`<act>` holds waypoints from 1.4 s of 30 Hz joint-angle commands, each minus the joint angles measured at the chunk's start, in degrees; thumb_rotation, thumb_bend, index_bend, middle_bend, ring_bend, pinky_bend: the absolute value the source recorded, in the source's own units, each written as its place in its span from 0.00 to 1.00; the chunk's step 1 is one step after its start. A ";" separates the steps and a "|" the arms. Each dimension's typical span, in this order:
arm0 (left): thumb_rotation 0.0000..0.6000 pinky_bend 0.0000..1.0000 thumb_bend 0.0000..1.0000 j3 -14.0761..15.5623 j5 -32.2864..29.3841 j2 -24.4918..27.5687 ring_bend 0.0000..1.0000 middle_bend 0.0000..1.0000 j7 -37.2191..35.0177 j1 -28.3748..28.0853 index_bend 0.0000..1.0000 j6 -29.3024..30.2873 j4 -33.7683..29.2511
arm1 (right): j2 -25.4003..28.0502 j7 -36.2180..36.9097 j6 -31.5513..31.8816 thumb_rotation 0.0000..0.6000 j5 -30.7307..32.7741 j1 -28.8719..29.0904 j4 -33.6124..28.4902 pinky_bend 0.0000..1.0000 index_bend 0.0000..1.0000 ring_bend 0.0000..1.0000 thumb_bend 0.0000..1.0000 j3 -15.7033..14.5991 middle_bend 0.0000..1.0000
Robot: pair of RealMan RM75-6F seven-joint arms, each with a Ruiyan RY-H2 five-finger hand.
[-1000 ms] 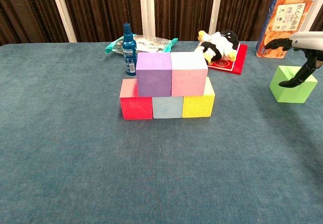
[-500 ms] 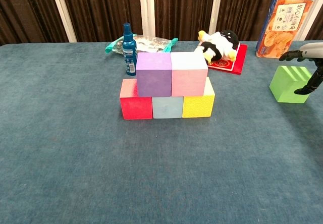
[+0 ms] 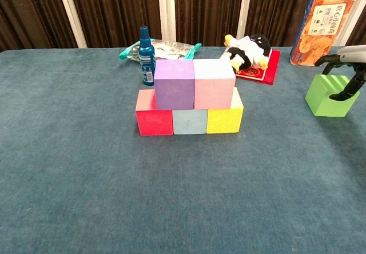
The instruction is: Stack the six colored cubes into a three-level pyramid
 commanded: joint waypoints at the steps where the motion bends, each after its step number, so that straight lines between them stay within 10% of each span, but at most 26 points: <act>1: 1.00 0.10 0.12 -0.21 0.06 -0.05 0.05 0.10 0.10 0.15 0.00 -0.12 -0.05 | -0.58 0.05 0.01 1.00 -0.25 0.30 0.85 0.00 0.00 0.12 0.42 -0.33 0.22; 18: 1.00 0.10 0.12 -1.28 0.06 0.02 0.05 0.10 0.40 0.99 0.00 -1.56 -0.12 | 4.06 3.34 5.20 1.00 -6.95 -0.92 -4.85 0.00 0.00 0.20 0.46 1.22 0.31; 42: 1.00 0.10 0.12 -1.03 0.39 0.25 0.05 0.10 1.74 1.09 0.00 -4.53 -1.95 | 29.93 -6.35 11.02 1.00 -2.91 3.53 -40.81 0.00 0.00 0.20 0.46 6.23 0.32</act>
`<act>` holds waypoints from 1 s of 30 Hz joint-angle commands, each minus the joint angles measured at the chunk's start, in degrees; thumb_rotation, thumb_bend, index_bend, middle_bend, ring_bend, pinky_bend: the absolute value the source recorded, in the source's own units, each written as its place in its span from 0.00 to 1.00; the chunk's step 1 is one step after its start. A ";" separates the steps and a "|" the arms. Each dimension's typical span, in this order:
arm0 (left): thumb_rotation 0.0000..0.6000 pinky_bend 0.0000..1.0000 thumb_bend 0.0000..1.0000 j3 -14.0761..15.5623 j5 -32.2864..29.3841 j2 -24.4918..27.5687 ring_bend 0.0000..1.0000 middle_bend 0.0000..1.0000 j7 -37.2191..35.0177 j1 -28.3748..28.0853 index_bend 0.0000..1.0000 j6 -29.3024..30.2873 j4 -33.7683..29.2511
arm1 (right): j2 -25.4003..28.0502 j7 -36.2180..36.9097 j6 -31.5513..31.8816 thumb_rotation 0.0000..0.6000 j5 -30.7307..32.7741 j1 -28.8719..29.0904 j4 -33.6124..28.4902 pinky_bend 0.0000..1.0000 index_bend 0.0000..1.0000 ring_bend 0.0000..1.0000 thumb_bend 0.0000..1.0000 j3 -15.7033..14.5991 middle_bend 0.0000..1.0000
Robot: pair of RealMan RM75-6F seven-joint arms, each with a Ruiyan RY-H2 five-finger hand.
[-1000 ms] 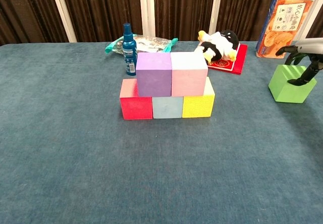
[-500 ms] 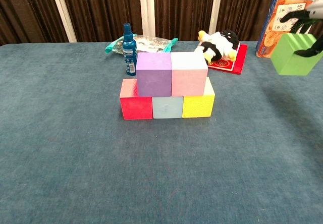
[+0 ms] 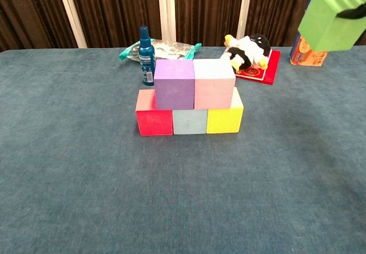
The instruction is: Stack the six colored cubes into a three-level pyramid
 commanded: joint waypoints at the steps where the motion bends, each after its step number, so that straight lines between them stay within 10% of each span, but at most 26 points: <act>1: 1.00 0.10 0.12 -0.03 0.03 0.13 0.05 0.10 -0.14 0.05 0.00 -0.21 -0.10 | 3.89 -2.89 0.73 1.00 4.13 2.73 -5.67 0.00 0.00 0.20 0.46 1.43 0.32; 13: 1.00 0.10 0.12 -0.42 0.32 0.36 0.05 0.10 -0.20 0.30 0.00 -0.29 -0.40 | 2.60 -6.85 8.30 1.00 28.06 17.35 -16.77 0.00 0.00 0.20 0.46 7.52 0.33; 30: 1.00 0.10 0.12 -1.07 -0.73 0.52 0.05 0.10 -0.98 0.45 0.00 -0.99 0.96 | -16.78 -16.81 28.02 1.00 53.12 39.17 -9.68 0.00 0.00 0.20 0.46 12.01 0.34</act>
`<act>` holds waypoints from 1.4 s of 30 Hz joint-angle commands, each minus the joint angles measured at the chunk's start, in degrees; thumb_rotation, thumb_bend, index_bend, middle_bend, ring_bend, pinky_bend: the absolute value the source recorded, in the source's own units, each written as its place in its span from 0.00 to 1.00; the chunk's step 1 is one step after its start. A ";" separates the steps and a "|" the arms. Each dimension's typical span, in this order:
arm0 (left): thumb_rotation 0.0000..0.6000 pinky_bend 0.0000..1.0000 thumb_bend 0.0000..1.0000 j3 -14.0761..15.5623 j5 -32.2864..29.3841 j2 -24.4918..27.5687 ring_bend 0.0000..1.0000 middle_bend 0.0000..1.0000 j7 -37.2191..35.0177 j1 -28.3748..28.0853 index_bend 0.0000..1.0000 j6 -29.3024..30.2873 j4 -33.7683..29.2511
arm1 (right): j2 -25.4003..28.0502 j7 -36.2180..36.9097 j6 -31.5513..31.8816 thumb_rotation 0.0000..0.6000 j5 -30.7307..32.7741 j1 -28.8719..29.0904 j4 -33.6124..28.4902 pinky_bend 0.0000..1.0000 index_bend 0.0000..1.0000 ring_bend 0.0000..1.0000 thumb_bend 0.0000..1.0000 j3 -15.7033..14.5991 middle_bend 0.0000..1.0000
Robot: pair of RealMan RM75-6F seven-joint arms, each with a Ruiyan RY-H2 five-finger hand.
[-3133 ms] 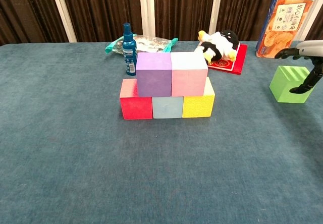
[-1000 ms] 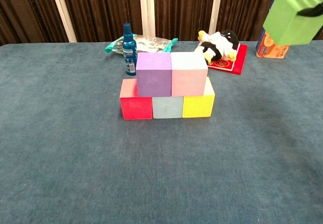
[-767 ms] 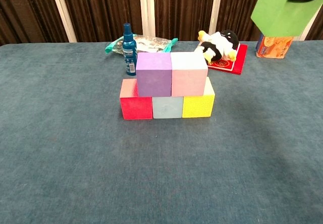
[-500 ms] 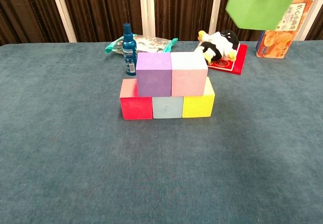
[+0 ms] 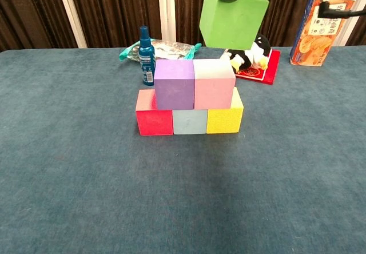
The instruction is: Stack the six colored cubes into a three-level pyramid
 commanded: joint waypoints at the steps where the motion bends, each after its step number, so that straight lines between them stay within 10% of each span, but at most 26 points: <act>1: 1.00 0.10 0.12 -0.17 -0.42 0.02 0.05 0.10 -0.07 -0.01 0.00 -0.12 0.09 | -5.31 -3.35 4.93 1.00 4.39 4.55 4.09 0.00 0.00 0.20 0.46 1.63 0.34; 27: 1.00 0.08 0.12 -1.85 3.41 1.97 0.04 0.07 -6.44 0.99 0.00 0.10 2.21 | -17.48 -12.03 12.98 1.00 16.81 7.74 16.68 0.00 0.00 0.20 0.46 12.78 0.35; 42: 1.00 0.08 0.12 -1.85 3.25 1.87 0.04 0.07 -6.36 1.00 0.00 -0.52 2.24 | -18.72 -12.22 8.68 1.00 10.41 3.45 15.28 0.00 0.00 0.20 0.46 12.31 0.35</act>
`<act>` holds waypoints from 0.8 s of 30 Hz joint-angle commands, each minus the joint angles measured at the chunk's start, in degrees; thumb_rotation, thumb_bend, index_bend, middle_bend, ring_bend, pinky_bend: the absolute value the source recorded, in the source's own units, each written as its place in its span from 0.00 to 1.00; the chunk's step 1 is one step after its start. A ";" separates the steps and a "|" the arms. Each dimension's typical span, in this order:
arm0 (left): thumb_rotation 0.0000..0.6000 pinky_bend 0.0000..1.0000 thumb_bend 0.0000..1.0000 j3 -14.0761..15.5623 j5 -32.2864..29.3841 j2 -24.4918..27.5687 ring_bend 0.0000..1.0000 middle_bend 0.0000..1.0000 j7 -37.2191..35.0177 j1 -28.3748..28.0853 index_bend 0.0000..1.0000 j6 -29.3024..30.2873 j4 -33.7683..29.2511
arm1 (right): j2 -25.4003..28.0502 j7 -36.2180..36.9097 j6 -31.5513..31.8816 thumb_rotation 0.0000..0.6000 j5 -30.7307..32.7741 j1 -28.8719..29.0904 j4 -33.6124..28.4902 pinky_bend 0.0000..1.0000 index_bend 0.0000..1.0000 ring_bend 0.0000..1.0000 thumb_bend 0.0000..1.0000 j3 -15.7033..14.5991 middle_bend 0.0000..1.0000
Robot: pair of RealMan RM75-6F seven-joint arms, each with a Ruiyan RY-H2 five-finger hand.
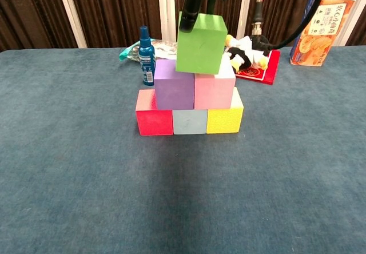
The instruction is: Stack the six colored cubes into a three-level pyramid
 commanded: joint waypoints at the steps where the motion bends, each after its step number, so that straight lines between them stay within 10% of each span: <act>1: 1.00 0.08 0.12 0.00 -0.02 -0.03 0.04 0.07 0.09 0.01 0.00 0.01 0.00 | 0.22 -0.07 -0.91 1.00 -0.69 -0.83 -0.33 0.00 0.00 0.20 0.46 0.20 0.35; 24: 1.00 0.08 0.12 -0.21 -0.64 -0.40 0.04 0.07 1.04 0.04 0.00 0.10 -0.09 | 0.58 -0.76 -4.74 1.00 -3.75 -4.14 0.75 0.00 0.00 0.20 0.46 -0.79 0.35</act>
